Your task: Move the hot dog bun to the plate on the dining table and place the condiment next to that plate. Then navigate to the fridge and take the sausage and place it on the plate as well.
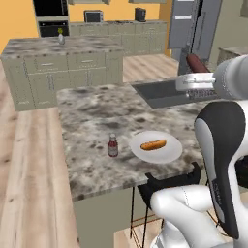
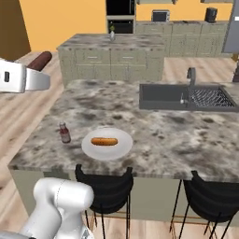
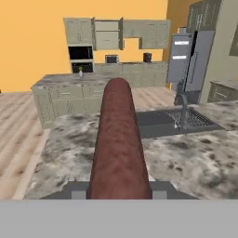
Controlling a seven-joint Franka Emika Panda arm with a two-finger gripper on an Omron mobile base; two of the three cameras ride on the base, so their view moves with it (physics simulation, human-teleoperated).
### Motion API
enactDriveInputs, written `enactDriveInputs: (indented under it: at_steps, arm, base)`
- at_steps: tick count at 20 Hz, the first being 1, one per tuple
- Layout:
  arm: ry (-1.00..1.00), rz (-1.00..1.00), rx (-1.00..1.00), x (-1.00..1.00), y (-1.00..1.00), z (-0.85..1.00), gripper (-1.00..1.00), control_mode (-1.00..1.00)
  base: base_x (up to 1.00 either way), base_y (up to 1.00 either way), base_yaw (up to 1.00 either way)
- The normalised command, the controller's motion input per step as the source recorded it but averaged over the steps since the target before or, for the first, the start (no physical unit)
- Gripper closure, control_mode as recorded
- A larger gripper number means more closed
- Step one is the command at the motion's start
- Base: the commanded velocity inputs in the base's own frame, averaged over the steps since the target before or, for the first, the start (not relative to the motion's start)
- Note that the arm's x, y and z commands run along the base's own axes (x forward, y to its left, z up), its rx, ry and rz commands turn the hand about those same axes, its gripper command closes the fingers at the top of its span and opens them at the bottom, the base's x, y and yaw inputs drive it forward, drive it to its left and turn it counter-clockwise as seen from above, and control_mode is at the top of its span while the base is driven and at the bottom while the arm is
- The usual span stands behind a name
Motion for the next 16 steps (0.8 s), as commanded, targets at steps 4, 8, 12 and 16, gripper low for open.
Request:
enactDriveInputs:
  at_steps: [4, 8, 12, 16]
  arm:
    - [0.05, 0.07, 0.00, 0.24, -0.09, -0.18, 1.00, -1.00]
    - [0.43, 0.30, 0.00, 0.84, -0.36, -0.99, 1.00, -1.00]
    - [0.50, 0.34, 0.00, 0.55, -0.51, -1.00, 1.00, -1.00]
    - [0.31, 0.30, 0.00, 0.48, -0.32, -0.90, 1.00, -1.00]
  base:
    - [0.65, -0.38, 0.25]
    - [0.00, 0.00, 0.00]
    - [0.00, 0.00, 0.00]
    - [0.00, 0.00, 0.00]
